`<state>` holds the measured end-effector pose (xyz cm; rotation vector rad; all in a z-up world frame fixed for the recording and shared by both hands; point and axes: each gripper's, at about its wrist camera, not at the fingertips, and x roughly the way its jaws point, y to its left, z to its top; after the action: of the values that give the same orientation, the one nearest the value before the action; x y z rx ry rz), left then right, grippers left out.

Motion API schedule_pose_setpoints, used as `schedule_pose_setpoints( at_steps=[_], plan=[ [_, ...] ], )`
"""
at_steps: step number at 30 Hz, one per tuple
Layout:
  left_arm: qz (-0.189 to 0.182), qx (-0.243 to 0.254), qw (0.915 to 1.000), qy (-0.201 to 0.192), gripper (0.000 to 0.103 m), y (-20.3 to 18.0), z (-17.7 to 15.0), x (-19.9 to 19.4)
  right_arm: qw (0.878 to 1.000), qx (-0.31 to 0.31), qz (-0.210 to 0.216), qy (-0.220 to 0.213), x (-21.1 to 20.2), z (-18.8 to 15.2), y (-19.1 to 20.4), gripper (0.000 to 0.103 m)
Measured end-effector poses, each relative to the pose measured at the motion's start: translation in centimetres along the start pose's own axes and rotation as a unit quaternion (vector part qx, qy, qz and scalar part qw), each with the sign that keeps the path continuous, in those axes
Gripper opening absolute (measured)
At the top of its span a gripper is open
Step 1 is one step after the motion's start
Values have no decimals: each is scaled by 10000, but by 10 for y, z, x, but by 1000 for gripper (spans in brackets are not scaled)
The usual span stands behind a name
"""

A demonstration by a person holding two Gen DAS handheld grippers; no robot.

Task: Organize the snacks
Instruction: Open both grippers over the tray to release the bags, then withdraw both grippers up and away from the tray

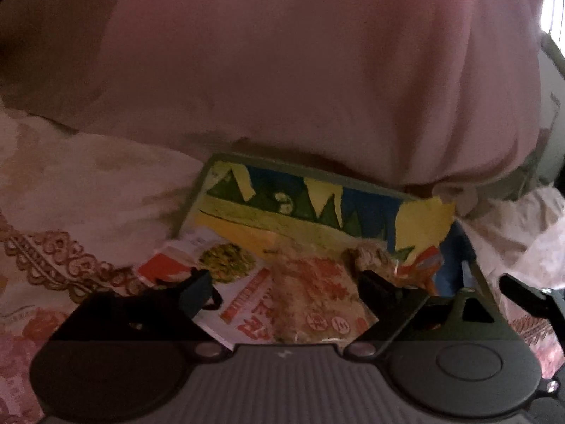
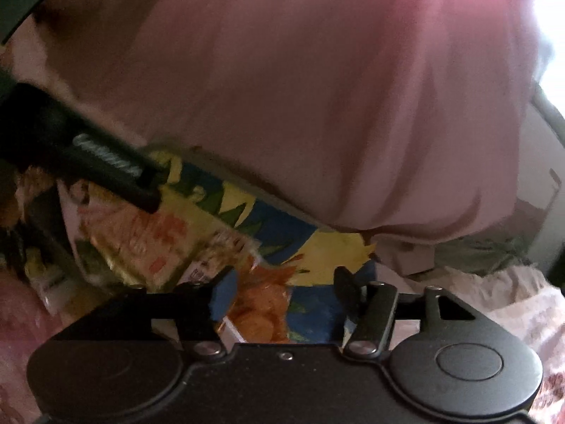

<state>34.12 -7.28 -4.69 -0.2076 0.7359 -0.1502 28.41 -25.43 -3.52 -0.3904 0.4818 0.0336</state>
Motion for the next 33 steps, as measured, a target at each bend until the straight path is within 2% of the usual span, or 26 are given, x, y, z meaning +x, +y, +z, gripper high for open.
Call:
schedule_pose_setpoints(
  at_steps=[7,10,16,21,27,33],
  plan=[
    [172,-28,9991,-397,102,5,7,-40,9972,639,-54,-381,-41,9,-31,95],
    [250,-60,9983,-518,103,6,5,-61,9950,802,-25,-597,-62,11,-39,100],
    [320,144,9966,-743,103,1,0,-103,9889,1216,51,-857,-105,8,-54,102],
    [458,324,9929,-1048,103,-3,-22,-146,9870,1323,131,-900,-140,-2,-57,102],
    [543,465,9927,-967,103,-7,-50,-179,9863,1436,268,-759,-177,-19,-52,102],
    [843,774,9881,-1031,103,-11,-80,-212,9868,1499,409,-465,-213,-38,-44,102]
  ],
)
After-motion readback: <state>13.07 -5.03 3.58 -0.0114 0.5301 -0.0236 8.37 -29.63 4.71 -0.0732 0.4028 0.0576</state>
